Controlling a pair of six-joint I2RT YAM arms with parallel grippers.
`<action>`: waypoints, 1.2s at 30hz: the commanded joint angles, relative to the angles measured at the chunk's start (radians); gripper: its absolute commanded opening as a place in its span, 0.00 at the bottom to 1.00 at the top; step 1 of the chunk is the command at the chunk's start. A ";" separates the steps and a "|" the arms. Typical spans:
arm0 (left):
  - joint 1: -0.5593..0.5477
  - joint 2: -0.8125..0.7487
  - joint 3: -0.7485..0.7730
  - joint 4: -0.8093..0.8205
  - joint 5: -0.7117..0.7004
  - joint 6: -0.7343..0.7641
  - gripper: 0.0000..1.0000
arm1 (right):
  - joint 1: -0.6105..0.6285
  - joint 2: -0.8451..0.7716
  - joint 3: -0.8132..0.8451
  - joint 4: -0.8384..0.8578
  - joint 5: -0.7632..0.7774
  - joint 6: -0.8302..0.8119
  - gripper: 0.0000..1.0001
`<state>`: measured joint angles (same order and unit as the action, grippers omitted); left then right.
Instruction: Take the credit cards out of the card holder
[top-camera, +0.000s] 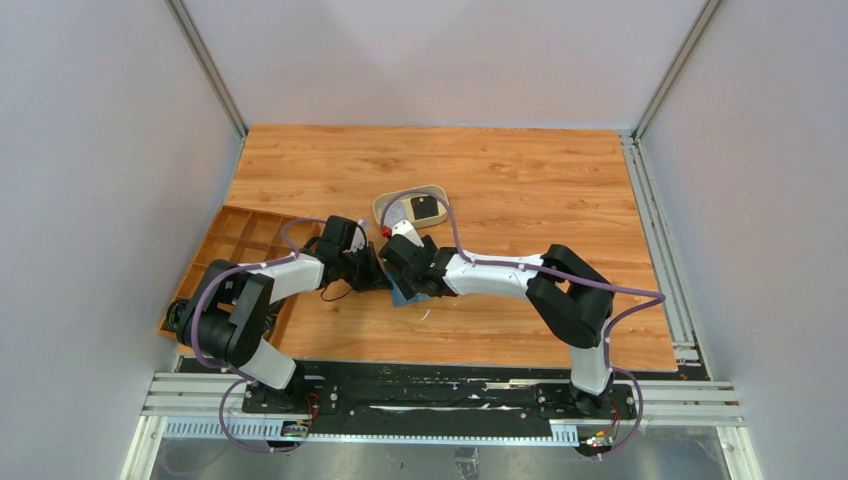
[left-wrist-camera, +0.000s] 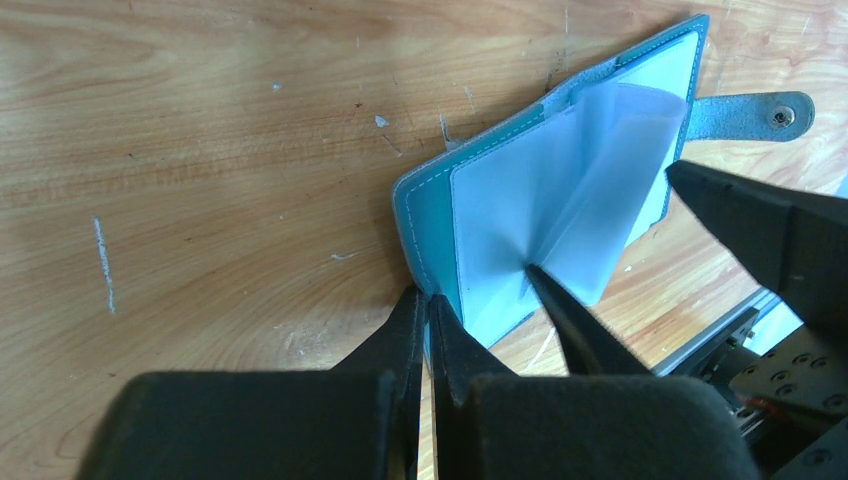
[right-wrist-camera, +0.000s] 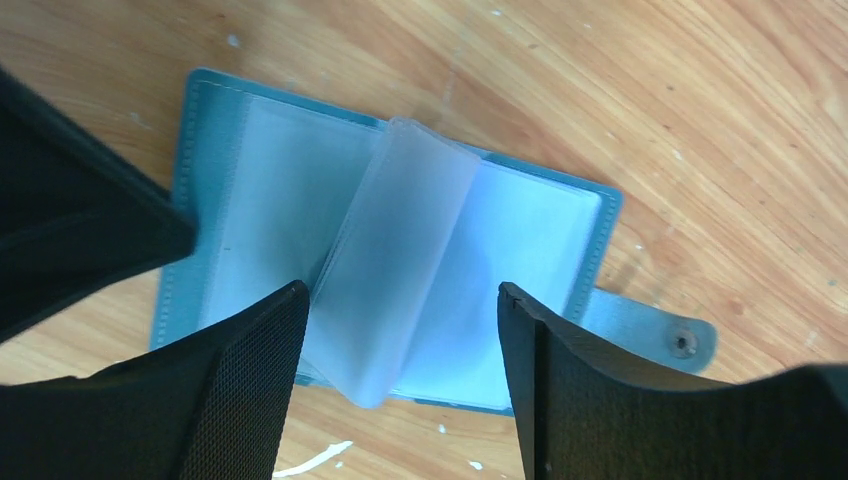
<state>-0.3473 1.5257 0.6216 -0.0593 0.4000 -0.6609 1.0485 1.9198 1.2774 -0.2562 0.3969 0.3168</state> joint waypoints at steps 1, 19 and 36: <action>0.002 0.005 -0.013 -0.090 -0.046 0.040 0.00 | -0.032 -0.022 -0.045 -0.091 0.088 -0.023 0.73; 0.002 0.010 -0.020 -0.089 -0.044 0.048 0.00 | -0.170 -0.121 -0.090 -0.126 0.161 -0.075 0.74; 0.002 0.027 -0.017 -0.086 -0.046 0.047 0.00 | -0.178 -0.358 -0.142 -0.038 -0.104 -0.098 0.73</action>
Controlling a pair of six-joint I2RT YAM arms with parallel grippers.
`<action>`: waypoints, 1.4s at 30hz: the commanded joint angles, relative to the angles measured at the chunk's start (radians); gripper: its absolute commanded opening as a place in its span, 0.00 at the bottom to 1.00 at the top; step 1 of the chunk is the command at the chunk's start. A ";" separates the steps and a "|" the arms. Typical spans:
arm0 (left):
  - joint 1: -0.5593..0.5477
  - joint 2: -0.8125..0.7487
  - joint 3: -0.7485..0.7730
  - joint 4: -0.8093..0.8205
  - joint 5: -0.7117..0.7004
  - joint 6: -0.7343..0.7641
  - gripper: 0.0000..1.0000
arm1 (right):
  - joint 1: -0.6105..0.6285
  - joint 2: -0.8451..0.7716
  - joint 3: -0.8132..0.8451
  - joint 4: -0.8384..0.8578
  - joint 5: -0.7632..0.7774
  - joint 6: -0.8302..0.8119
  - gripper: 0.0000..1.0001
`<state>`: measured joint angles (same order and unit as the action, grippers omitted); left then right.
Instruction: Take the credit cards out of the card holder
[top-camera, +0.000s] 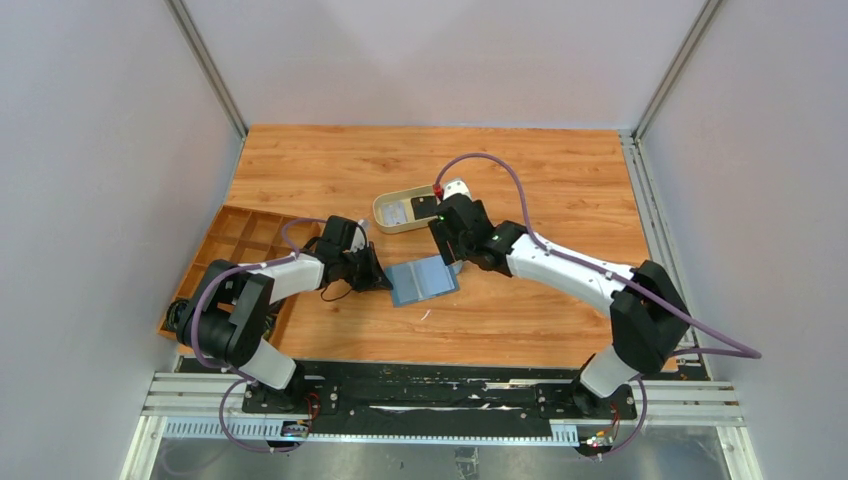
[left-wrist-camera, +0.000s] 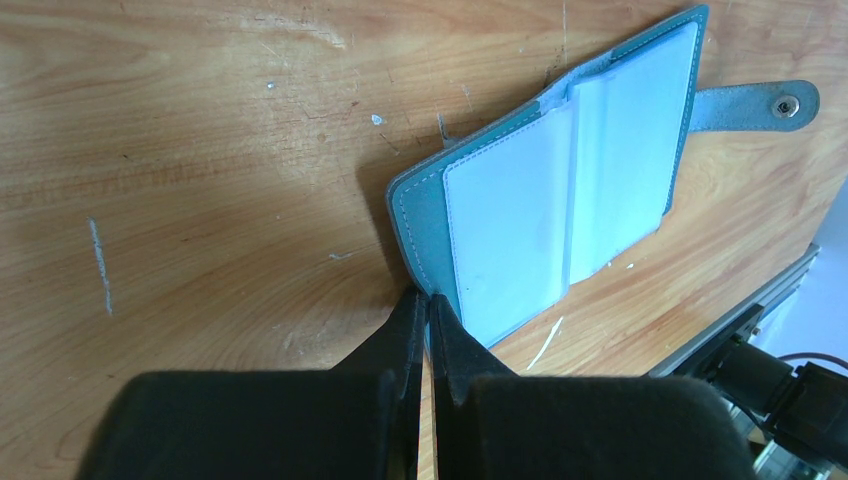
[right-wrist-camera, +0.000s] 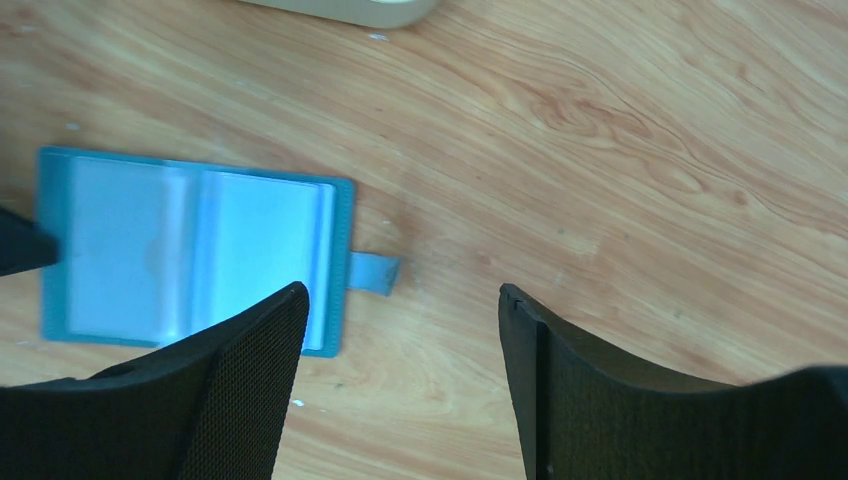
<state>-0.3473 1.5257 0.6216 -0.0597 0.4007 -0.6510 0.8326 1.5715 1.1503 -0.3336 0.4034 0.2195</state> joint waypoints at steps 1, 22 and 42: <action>0.002 0.026 -0.015 -0.087 -0.048 0.037 0.00 | 0.051 0.001 -0.011 0.049 -0.116 -0.002 0.73; 0.002 0.030 -0.005 -0.075 -0.033 0.016 0.00 | 0.272 0.280 0.125 0.099 -0.168 0.099 0.73; 0.002 0.036 0.018 -0.101 -0.023 0.032 0.00 | 0.256 0.337 0.107 0.061 -0.043 0.103 0.74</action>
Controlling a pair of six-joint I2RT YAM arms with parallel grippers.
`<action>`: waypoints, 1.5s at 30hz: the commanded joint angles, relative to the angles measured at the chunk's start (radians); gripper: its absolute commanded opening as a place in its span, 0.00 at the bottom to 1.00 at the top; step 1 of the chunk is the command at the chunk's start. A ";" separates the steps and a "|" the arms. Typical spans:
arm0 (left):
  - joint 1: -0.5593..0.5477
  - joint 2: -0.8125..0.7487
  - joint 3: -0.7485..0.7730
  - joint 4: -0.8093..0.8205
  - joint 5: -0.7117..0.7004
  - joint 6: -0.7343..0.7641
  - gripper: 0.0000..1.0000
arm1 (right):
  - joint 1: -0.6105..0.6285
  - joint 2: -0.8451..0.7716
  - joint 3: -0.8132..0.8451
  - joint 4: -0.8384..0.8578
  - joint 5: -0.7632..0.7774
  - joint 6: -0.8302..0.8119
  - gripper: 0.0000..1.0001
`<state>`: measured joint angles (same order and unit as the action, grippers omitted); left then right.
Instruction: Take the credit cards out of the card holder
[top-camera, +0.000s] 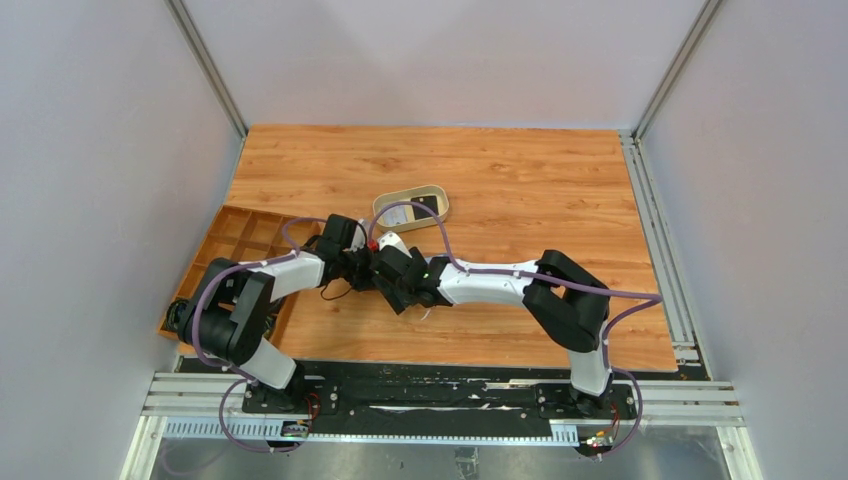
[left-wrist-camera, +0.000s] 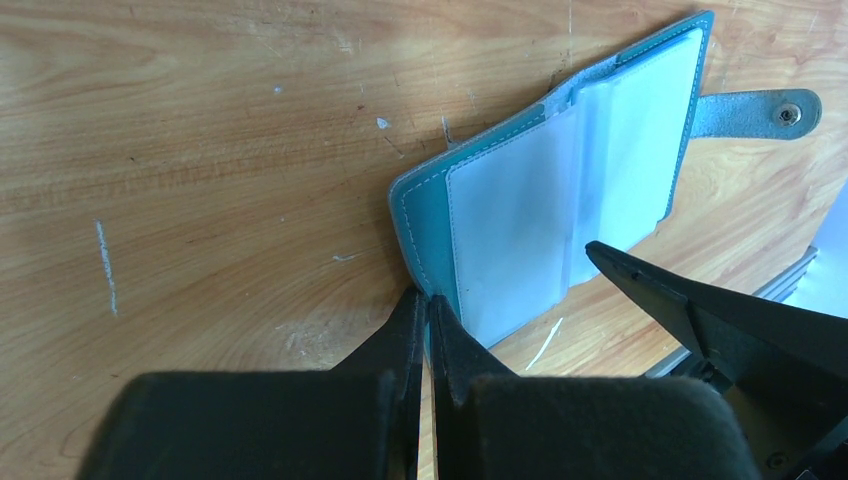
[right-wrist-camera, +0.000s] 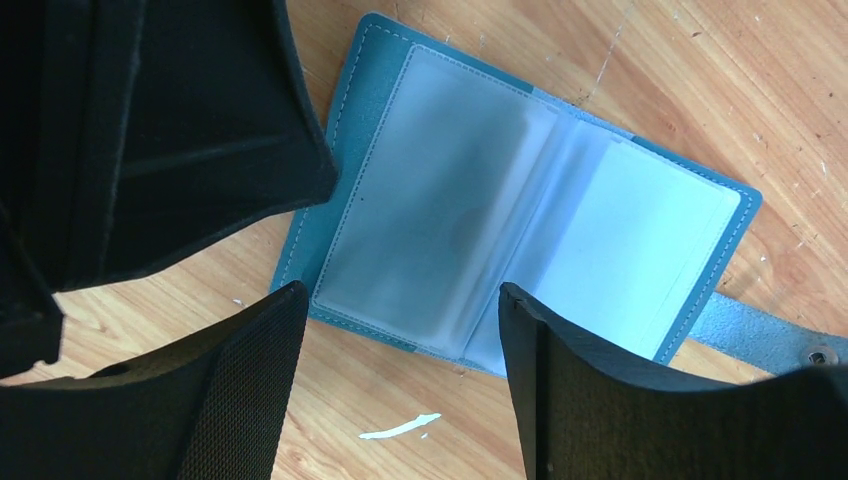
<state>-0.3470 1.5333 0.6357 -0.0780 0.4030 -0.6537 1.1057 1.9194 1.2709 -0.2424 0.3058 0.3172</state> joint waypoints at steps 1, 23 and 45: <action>0.002 0.028 0.006 -0.085 -0.026 0.037 0.00 | -0.021 -0.017 -0.019 -0.026 0.052 0.005 0.73; 0.002 0.040 0.004 -0.100 -0.019 0.058 0.00 | -0.208 -0.106 -0.119 -0.008 0.070 -0.039 0.73; 0.002 0.037 0.009 -0.125 -0.052 0.076 0.00 | -0.336 -0.391 -0.113 -0.021 -0.159 -0.123 0.73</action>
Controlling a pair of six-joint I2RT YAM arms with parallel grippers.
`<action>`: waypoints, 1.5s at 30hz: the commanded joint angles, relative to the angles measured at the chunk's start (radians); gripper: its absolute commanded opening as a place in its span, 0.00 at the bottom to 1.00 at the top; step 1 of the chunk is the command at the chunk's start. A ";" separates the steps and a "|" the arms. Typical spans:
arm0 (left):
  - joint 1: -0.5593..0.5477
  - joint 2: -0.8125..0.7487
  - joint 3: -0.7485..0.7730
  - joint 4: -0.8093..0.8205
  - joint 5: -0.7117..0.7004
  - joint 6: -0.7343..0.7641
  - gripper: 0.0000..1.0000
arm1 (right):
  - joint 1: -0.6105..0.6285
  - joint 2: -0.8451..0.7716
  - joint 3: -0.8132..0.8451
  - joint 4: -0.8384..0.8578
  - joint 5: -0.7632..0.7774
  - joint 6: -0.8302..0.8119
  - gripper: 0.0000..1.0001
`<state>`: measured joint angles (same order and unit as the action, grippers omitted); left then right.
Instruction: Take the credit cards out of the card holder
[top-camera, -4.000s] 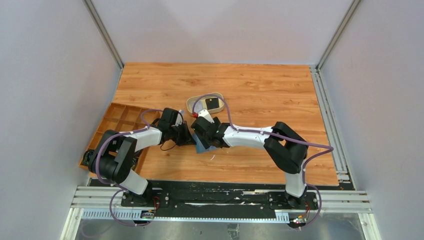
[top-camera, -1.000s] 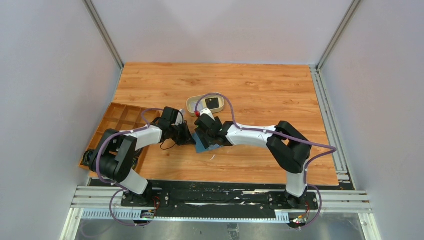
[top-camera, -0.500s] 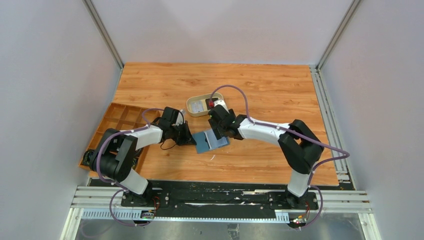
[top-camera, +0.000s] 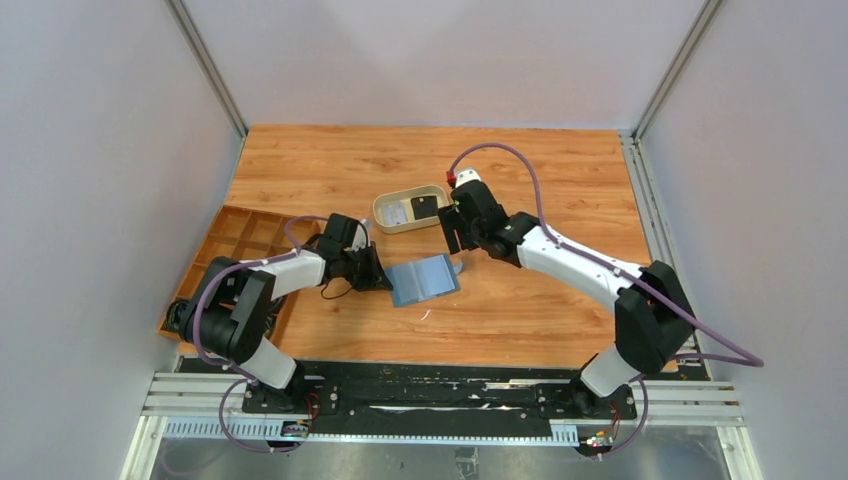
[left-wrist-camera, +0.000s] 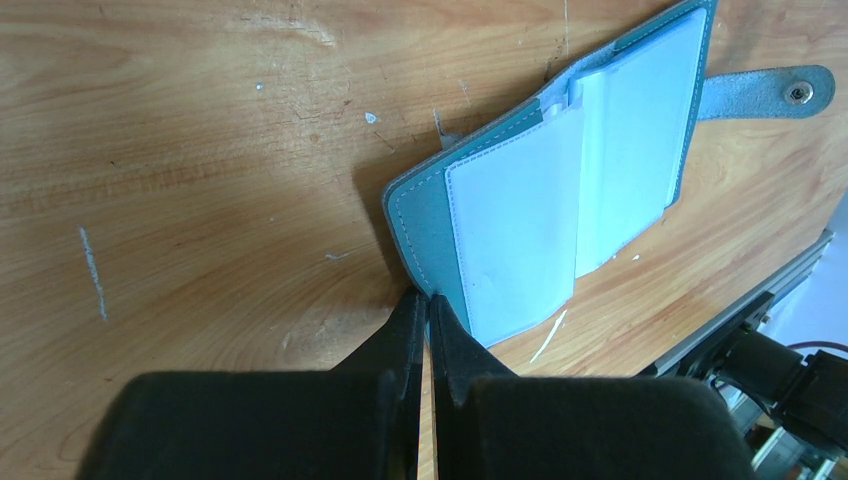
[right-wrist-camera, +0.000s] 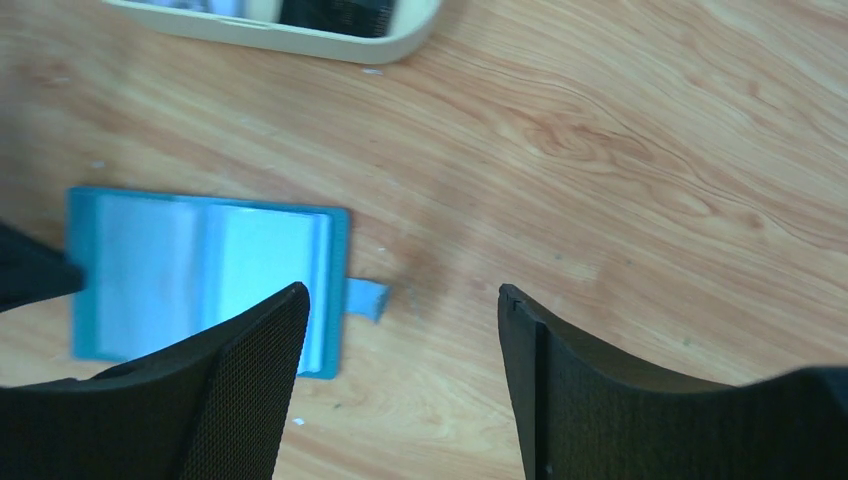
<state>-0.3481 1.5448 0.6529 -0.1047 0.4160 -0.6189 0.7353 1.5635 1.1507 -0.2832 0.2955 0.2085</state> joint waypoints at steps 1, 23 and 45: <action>0.003 0.027 -0.005 -0.098 -0.065 0.040 0.00 | 0.061 -0.032 0.011 0.025 -0.143 -0.015 0.73; 0.003 0.032 -0.016 -0.032 0.014 -0.027 0.00 | 0.340 0.287 0.121 0.095 -0.025 0.120 0.73; 0.003 0.044 -0.007 -0.034 0.038 -0.037 0.00 | 0.329 0.358 0.090 0.095 0.101 0.084 0.74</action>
<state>-0.3431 1.5639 0.6544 -0.0917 0.4641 -0.6701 1.0870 1.8919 1.2518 -0.1799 0.3267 0.3019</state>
